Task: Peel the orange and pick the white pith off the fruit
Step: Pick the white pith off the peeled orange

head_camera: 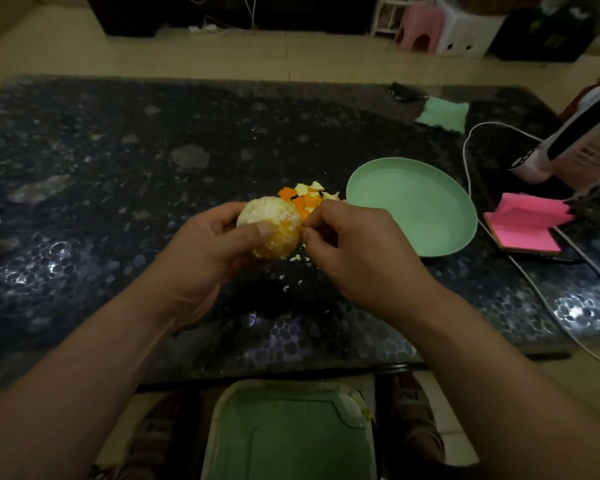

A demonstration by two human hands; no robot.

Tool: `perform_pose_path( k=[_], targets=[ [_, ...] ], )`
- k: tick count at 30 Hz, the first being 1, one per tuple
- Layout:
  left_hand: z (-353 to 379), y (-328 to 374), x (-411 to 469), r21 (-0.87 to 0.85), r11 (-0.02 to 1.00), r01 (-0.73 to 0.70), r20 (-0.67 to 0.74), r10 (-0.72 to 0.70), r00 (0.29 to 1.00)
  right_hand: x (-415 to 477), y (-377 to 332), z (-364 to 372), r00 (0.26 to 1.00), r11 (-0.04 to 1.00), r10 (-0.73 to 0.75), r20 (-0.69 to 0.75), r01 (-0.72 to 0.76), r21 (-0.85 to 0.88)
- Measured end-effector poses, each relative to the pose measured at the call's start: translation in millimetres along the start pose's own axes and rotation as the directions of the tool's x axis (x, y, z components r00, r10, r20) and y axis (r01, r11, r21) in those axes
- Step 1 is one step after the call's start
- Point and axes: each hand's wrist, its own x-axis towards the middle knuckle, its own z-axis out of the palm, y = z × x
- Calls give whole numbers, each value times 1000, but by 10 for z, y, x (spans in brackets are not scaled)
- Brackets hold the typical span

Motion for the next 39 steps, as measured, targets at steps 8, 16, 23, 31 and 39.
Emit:
perform_pose_path(
  k=[8,16,23,31,39],
  targets=[
    [-10,5,-12,-95,995,13,73,-7,997,15,-40,24,992,983,72,-106,-53,175],
    [-22,71,-46,-233,970,71,165,-33,986,30,-81,-65,988,865,157,-7,-134,483],
    [-21,122,-88,-304,945,122,212,-58,976,56,-53,-60,981,808,191,-16,-148,571],
    [-50,133,-82,-347,929,130,224,-53,973,64,-44,-79,975,827,222,5,-191,528],
    [-65,117,-57,-290,953,88,151,-46,987,22,-99,-38,986,886,165,17,-156,438]
  ],
)
